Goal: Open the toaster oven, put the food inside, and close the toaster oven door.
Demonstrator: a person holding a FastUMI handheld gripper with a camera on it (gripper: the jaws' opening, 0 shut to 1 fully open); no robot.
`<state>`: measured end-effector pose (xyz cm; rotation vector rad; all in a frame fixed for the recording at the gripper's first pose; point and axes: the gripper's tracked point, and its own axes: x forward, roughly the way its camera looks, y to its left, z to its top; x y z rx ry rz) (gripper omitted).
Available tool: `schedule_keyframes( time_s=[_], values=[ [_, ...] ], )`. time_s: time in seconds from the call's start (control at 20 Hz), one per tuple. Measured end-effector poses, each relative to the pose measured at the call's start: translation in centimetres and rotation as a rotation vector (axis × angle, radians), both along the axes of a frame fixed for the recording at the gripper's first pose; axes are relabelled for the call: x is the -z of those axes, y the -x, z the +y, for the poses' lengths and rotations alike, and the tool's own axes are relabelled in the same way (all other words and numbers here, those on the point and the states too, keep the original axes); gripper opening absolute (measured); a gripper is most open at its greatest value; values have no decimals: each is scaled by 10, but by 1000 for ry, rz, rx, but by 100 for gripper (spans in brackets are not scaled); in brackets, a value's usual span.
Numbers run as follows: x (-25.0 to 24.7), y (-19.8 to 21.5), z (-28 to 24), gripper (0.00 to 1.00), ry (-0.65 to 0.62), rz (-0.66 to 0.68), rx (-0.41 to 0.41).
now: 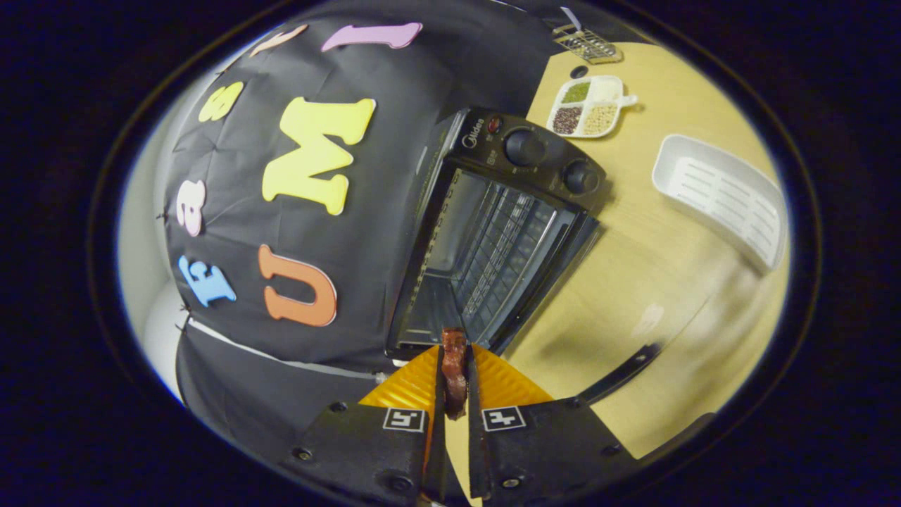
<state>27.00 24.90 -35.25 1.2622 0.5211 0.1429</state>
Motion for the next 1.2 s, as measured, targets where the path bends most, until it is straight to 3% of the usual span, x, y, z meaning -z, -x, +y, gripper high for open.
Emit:
schedule_keyframes(
  time_s=[0.45, 0.8, 0.95, 1.2],
  values=[
    [29, -83, 12, 16, -42, 30, 184],
    [48, -129, -3, 17, 68, 41, 226],
    [59, -136, -3, 17, 95, 56, 197],
    [68, -132, -8, 24, 276, 79, 151]
  ],
)
